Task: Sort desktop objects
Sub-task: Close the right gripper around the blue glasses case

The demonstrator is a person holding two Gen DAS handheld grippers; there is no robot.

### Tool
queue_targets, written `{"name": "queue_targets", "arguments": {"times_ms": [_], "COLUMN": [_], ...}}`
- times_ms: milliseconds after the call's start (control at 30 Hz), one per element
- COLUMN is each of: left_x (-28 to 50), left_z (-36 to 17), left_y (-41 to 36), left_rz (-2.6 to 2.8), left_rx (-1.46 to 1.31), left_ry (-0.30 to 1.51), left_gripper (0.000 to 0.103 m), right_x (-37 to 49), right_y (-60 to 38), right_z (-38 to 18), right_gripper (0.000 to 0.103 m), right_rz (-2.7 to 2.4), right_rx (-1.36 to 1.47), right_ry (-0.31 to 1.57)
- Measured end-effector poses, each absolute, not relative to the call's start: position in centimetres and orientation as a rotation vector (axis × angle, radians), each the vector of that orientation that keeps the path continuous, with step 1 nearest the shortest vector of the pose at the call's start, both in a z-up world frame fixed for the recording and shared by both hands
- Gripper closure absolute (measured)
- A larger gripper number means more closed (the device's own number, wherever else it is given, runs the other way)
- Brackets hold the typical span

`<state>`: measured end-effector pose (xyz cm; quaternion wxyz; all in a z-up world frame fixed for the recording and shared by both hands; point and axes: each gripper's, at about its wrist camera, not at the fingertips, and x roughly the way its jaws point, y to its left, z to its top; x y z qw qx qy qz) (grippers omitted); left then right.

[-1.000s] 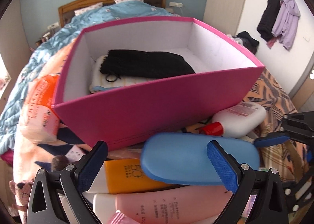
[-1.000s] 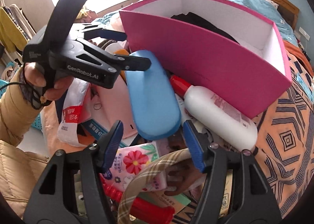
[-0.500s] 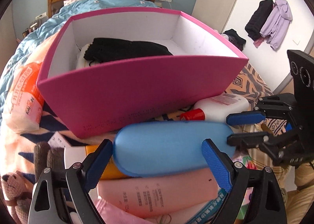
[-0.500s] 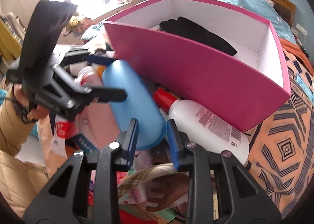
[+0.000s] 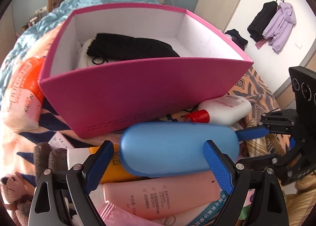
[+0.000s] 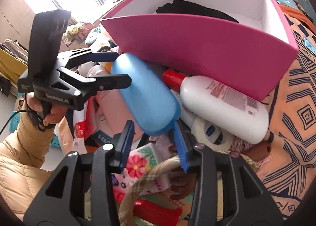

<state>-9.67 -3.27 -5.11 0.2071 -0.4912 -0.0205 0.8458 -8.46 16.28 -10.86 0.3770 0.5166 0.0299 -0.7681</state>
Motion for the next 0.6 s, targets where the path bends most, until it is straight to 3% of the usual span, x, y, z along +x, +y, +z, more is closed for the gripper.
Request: {"name": "queue_targets", "arguments": {"times_ms": [67,600], "left_x": [-9.7,-8.4], "left_z": [-5.1,-5.1], "left_y": [-3.2,-2.7], "left_rz": [2.351,2.361], "left_rx": [-1.366,-1.37], "left_ry": [-0.054,-0.046], "left_gripper": [0.009,0.011], "right_x": [-8.5,-9.0], "right_y": [15.9,15.2], "right_z": [-10.9,-10.3], "right_gripper": [0.049,0.049], "right_rz": [-1.969,-2.026], "right_rx": [1.317,1.24], "right_ry": [0.061,-0.078]}}
